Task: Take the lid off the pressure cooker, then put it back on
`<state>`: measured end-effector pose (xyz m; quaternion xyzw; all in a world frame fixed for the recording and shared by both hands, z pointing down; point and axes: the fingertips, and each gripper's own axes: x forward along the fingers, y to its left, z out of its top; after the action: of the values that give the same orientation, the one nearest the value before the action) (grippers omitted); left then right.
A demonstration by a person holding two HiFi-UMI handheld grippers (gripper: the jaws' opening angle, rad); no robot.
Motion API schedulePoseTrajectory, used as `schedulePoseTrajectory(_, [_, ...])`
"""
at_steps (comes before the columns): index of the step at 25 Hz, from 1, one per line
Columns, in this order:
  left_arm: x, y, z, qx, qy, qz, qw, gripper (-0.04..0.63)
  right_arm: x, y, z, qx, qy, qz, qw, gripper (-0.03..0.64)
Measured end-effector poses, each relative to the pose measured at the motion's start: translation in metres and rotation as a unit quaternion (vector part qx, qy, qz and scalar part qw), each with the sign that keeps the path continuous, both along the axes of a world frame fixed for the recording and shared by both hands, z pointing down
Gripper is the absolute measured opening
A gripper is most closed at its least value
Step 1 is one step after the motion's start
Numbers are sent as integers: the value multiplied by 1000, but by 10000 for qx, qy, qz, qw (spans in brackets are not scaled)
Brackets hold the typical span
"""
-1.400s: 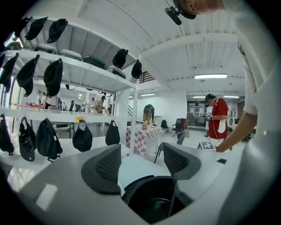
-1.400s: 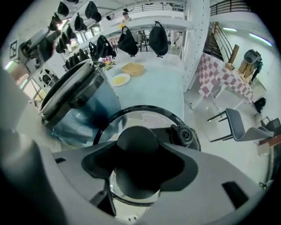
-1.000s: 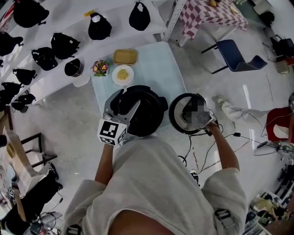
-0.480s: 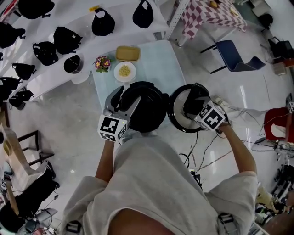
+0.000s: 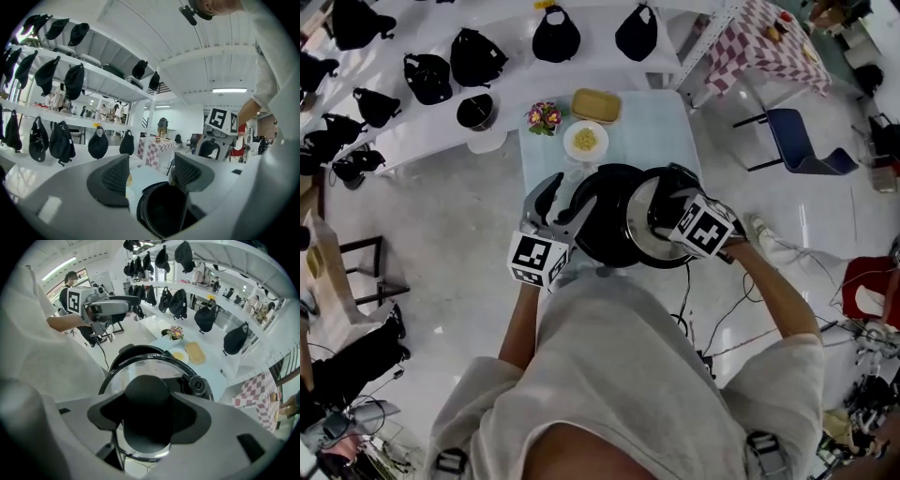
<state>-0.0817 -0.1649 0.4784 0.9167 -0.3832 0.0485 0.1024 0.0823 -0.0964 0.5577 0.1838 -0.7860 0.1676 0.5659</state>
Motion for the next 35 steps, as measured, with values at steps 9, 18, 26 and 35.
schedulePoseTrajectory(9, [-62, 3, 3, -38, -53, -667, 9978, 302, -71, -11, 17, -131, -116, -511, 9985, 273])
schedulePoseTrajectory(18, [-81, 5, 6, -64, -68, -779, 9969, 302, -103, -10, 31, -143, -101, -397, 9991, 273])
schedulePoseTrajectory(26, [-78, 5, 7, -79, -90, -737, 9972, 302, -109, -17, 51, -211, 23, -329, 9992, 274])
schedulePoseTrajectory(35, [-72, 6, 6, -48, -59, -724, 9973, 301, -111, -15, 52, -237, 39, -562, 9981, 272])
